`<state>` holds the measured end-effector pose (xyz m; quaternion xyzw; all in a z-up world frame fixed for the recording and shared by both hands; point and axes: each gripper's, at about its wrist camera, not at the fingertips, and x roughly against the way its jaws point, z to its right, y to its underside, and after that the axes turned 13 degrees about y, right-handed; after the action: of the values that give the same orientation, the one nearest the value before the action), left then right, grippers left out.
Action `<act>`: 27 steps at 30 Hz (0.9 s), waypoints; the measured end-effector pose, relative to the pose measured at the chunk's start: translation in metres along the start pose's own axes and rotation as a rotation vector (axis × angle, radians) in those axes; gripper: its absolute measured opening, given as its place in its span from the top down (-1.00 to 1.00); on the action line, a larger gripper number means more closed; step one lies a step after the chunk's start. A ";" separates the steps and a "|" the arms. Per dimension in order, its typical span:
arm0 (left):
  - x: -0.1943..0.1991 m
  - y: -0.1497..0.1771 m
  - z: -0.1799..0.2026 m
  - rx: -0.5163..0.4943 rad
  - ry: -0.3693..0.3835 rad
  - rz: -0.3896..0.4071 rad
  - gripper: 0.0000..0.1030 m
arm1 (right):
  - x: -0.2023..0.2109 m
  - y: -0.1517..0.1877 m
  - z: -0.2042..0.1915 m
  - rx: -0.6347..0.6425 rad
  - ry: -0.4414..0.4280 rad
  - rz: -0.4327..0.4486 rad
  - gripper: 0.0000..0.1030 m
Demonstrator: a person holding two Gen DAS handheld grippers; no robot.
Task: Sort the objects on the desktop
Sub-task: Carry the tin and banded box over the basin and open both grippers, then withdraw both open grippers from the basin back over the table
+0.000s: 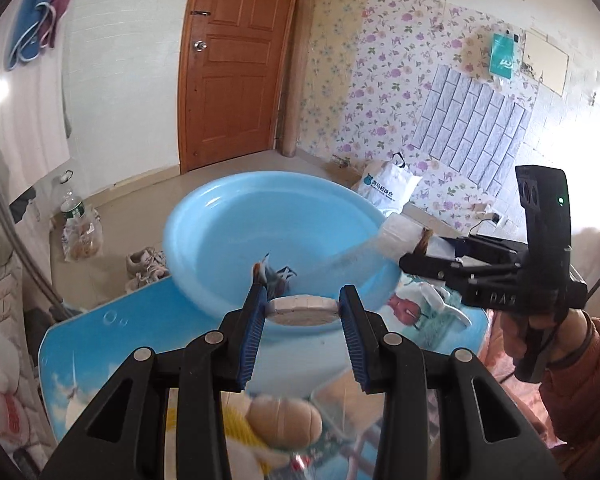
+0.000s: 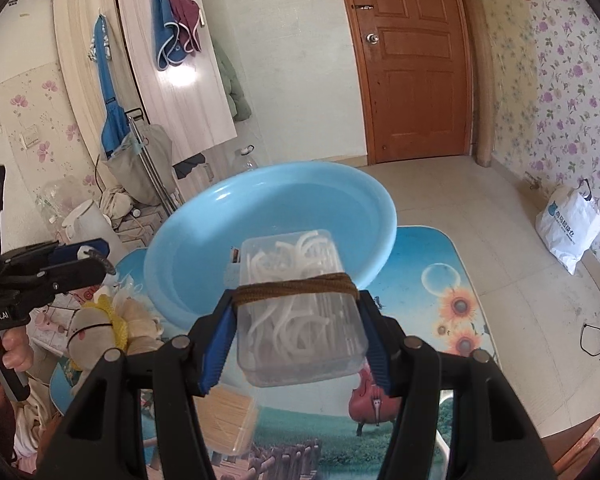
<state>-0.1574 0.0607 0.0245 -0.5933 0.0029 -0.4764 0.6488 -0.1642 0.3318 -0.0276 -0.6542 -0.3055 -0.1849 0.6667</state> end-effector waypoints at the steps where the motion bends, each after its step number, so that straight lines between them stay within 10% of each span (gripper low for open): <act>1: -0.006 -0.003 -0.001 -0.003 0.003 -0.005 0.28 | -0.002 -0.001 0.001 0.001 -0.001 -0.001 -0.11; 11: -0.050 -0.013 -0.009 0.005 -0.007 -0.070 0.07 | -0.017 -0.012 -0.003 0.019 0.003 0.001 -0.11; 27: -0.011 0.005 -0.014 0.047 -0.024 -0.021 -0.24 | -0.044 -0.013 -0.036 0.056 0.006 -0.013 -0.16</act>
<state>-0.1685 0.0562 0.0100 -0.5835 -0.0225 -0.4758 0.6577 -0.1989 0.2891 -0.0447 -0.6326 -0.3127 -0.1826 0.6846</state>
